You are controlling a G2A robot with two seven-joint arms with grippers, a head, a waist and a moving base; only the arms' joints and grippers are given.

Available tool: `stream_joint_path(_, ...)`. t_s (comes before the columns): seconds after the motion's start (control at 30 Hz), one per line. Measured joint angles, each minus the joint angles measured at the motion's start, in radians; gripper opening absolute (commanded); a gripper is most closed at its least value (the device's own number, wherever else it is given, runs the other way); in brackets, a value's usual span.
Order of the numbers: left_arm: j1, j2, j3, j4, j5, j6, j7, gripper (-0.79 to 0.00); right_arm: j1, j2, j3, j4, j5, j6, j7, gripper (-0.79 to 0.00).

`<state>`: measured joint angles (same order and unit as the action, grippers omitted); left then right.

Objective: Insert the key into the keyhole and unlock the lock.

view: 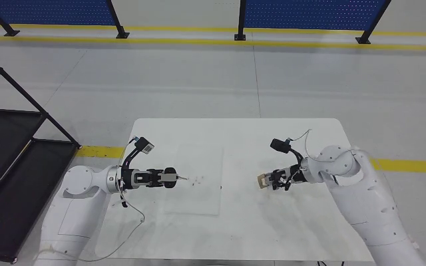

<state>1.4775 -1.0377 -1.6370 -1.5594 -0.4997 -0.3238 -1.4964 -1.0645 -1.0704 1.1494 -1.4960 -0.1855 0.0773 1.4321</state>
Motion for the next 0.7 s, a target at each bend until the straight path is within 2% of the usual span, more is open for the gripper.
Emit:
stream_joint_path(0.27,0.000,0.000,0.000,0.000,0.000,0.000,0.000,-0.785,-0.114,-0.001,0.101,0.060,0.415,-0.214,-0.085,-0.785)
stream_joint_path(0.37,0.000,0.000,0.000,0.000,0.000,0.000,0.000,-0.785,-0.137,-0.001,0.104,0.057,0.496,-0.240,-0.082,-0.785)
stream_joint_path(0.7,0.000,0.000,0.000,0.000,0.000,0.000,0.000,-0.785,-0.138,-0.001,0.097,0.056,0.505,-0.223,-0.063,-0.785)
